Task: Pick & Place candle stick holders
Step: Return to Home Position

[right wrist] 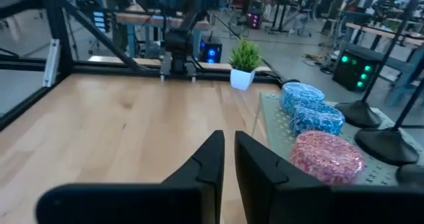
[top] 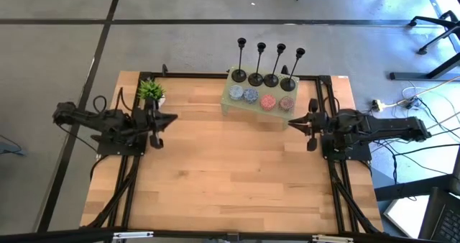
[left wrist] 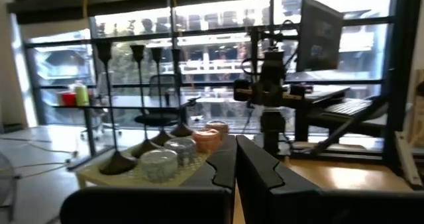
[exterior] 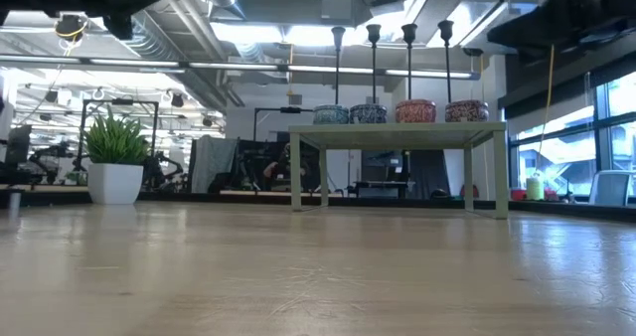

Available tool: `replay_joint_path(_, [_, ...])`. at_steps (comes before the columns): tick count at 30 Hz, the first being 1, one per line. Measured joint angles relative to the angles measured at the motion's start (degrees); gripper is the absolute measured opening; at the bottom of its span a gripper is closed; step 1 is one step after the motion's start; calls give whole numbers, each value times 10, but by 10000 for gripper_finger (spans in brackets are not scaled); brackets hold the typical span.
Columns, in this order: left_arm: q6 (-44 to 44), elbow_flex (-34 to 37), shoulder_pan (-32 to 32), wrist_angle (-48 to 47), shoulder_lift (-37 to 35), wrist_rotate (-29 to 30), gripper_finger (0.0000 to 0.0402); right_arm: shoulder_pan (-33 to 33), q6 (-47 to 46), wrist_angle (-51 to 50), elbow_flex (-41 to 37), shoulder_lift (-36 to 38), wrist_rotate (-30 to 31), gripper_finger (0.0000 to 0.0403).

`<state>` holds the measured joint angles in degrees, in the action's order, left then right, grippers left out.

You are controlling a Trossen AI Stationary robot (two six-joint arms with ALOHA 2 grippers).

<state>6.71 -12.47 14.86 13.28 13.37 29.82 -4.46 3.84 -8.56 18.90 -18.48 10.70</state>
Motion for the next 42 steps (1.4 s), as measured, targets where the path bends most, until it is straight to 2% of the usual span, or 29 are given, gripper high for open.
replay_joint_path(3, [-13, 23, -26, 9, -13, -41, 2, 3, -2, 3, -15, 23, -25, 39])
replay_joint_path(5, [-16, 42, -41, 30, -20, -44, 2, 4, -2, 3, -22, 35, -38, 39])
replay_joint_path(9, [-40, 56, -71, 29, -32, -42, 2, 5, -4, 9, -40, 52, -39, 39])
replay_joint_path(15, [-37, 56, -87, -3, -42, -90, 2, 5, -7, 11, -76, 77, -39, 39])
replay_joint_path(22, [-63, 56, -87, -33, -47, -88, 2, 5, -26, 1, -102, 118, -20, 39])
replay_joint_path(28, [-52, 58, -87, -31, -47, -88, 2, 5, -40, -23, -103, 142, -19, 39])
replay_joint_path(34, [-60, 119, -87, 47, -47, -96, 2, 5, -45, -31, -103, 147, -19, 39])
replay_joint_path(37, [-61, 119, -87, 57, -48, -83, 2, 5, -50, -37, -103, 147, -19, 39])
replay_joint_path(42, [-60, 119, -87, 57, -51, -94, 2, 5, -50, -37, -103, 147, -19, 39])
